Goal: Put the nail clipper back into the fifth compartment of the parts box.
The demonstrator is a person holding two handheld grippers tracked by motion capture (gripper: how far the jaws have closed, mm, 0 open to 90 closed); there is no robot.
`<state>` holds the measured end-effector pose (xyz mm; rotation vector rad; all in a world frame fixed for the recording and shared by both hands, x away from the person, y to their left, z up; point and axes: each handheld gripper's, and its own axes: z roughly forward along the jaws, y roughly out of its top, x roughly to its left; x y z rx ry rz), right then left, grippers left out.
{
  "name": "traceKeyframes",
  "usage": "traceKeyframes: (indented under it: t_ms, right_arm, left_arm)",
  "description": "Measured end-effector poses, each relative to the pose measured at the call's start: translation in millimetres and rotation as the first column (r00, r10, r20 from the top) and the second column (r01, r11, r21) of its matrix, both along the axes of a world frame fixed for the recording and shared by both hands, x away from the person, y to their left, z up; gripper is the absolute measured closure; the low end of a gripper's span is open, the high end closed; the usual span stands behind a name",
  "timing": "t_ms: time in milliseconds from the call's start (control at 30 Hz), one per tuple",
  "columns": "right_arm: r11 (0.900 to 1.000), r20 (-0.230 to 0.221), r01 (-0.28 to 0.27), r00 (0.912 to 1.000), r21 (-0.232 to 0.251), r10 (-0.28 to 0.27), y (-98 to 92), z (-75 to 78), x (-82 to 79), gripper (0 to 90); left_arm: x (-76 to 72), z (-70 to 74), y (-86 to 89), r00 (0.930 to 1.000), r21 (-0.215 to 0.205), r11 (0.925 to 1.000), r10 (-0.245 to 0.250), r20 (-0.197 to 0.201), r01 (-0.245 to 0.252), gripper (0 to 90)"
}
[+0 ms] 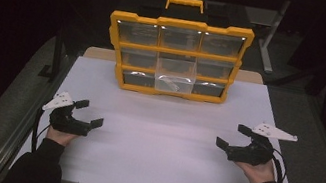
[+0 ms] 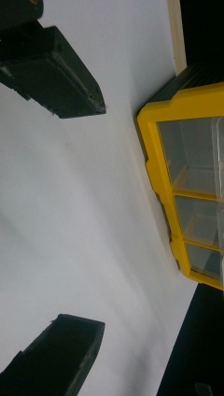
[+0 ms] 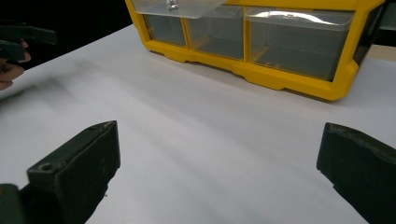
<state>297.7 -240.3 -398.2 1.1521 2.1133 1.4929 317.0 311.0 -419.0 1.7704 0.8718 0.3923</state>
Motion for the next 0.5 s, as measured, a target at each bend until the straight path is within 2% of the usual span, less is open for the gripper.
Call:
traceKeyframes:
  t_ms: [233, 333, 500]
  right_arm:
    - [1.0, 0.003, 0.029, 0.9996, -0.008, -0.029, -7.1, -13.1, -11.3, 0.0]
    - [0.999, -0.008, 0.042, 0.9991, 0.013, -0.042, -11.9, -18.6, -16.3, 0.0]
    - [0.999, -0.016, 0.049, 0.9987, 0.013, -0.049, -14.3, -23.0, -19.5, 0.0]
  left_arm:
    - [-0.1, 0.2, -0.2, 1.0, -0.001, 1.0, 0.0, 0.002, 0.0, 0.0]
    - [-0.3, 0.0, -1.1, 1.0, 0.002, 1.0, -0.004, 0.0, 0.004, 0.0]
    - [-0.2, -0.7, -2.3, 1.0, 0.01, 0.9999, -0.009, -0.001, 0.009, 0.0]
